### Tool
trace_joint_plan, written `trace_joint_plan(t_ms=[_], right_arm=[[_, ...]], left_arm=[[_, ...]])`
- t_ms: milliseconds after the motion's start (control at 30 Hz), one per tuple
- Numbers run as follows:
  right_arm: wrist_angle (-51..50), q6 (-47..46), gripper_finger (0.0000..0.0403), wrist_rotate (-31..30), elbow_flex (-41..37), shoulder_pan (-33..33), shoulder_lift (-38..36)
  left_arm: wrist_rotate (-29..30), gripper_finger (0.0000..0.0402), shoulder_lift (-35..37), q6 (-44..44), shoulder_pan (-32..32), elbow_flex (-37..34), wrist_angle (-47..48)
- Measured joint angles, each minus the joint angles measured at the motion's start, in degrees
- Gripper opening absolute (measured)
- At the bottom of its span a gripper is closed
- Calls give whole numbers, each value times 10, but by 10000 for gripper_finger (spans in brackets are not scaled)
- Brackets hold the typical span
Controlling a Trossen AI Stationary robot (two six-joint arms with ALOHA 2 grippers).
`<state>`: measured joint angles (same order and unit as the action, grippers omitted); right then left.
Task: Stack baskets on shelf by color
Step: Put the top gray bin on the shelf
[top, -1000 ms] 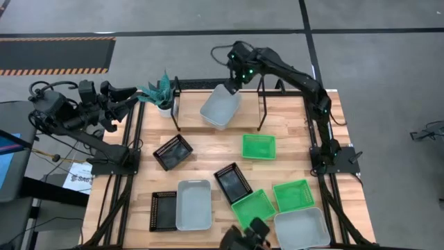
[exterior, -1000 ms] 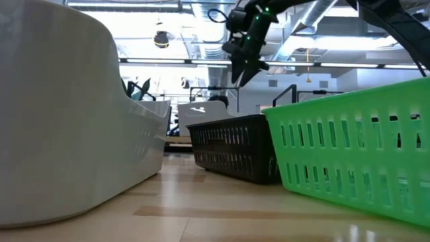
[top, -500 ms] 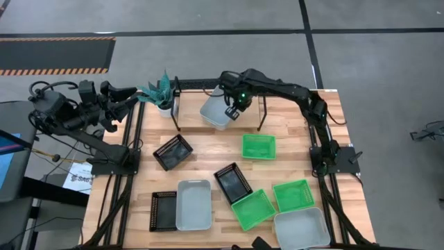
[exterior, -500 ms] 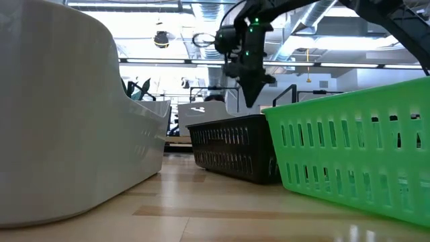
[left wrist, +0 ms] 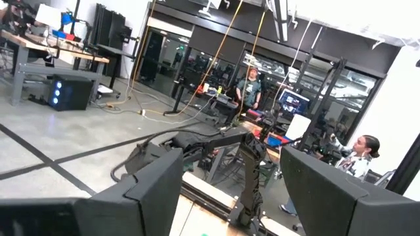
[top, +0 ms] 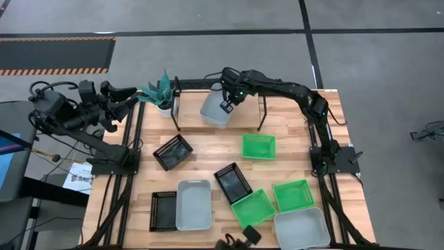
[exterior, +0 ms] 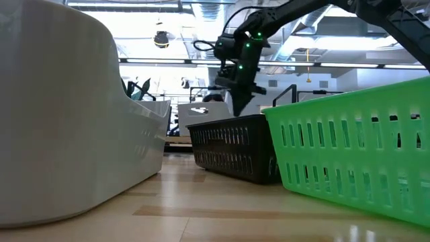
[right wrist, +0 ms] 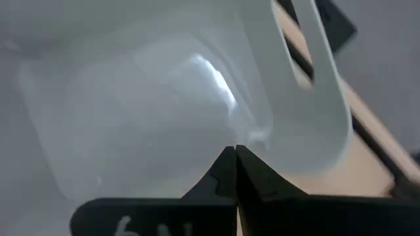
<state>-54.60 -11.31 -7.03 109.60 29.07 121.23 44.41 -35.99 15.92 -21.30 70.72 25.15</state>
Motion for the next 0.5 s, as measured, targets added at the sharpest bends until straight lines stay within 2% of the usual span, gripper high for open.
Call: trace_joint_plan(t_ms=[233,300,400,500], right_arm=[[126,67,30,14,0,-20,0],[135,64,30,16,4,-26,-1],[69,21,25,15,33,-30,-8],[-53,-32,13,16,68,-33,-17]], left_arm=[[0,244,0,0,0,0,0],[0,244,0,0,0,0,0],[0,244,0,2,0,0,0],[0,244,0,9,0,0,8]])
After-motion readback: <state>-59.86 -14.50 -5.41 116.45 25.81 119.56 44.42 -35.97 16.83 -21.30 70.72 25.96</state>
